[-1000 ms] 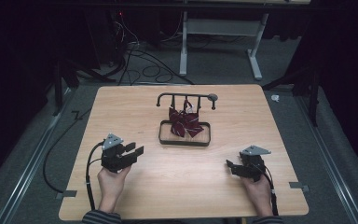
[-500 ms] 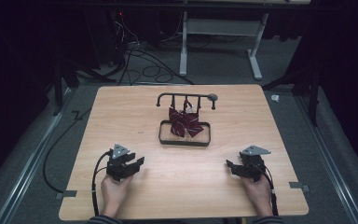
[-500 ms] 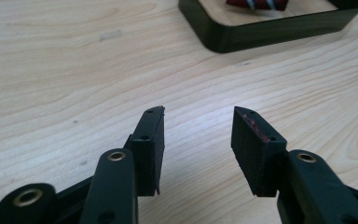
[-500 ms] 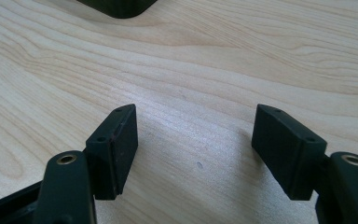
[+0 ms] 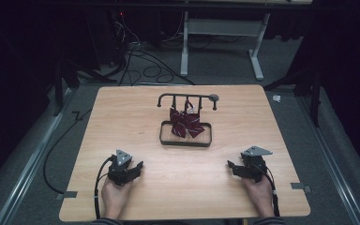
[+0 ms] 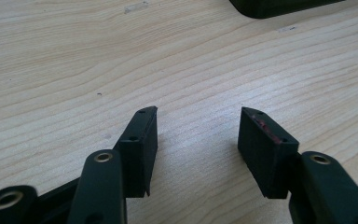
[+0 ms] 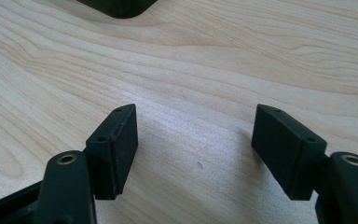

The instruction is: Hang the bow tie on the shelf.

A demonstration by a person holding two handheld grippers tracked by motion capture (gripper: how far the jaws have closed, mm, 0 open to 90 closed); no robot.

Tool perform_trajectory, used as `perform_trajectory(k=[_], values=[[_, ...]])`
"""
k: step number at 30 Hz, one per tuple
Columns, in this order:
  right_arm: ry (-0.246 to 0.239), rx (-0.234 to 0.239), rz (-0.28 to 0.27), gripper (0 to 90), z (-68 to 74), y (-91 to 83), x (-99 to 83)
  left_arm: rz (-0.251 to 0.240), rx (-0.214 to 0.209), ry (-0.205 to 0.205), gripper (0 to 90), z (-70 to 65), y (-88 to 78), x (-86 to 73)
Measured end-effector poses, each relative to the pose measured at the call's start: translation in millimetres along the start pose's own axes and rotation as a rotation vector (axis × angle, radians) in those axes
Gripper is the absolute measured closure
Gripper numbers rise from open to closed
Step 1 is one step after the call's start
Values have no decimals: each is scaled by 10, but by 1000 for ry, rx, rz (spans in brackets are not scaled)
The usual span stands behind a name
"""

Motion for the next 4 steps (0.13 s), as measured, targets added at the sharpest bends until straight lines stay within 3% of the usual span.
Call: perform_trajectory(k=[4], values=[[0, 0, 0, 326, 0, 0, 0, 3, 2, -7, 436, 1, 0, -1]])
Point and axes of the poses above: each handheld gripper's, and its own axes: y roughly forward along the jaws, x roughly out of its top, z roughly to its left, the point moved 3 cm from there along y, roughly forward along the jaws, and after that the axes turned 4 degrees about -x, right-handed, at the moved point
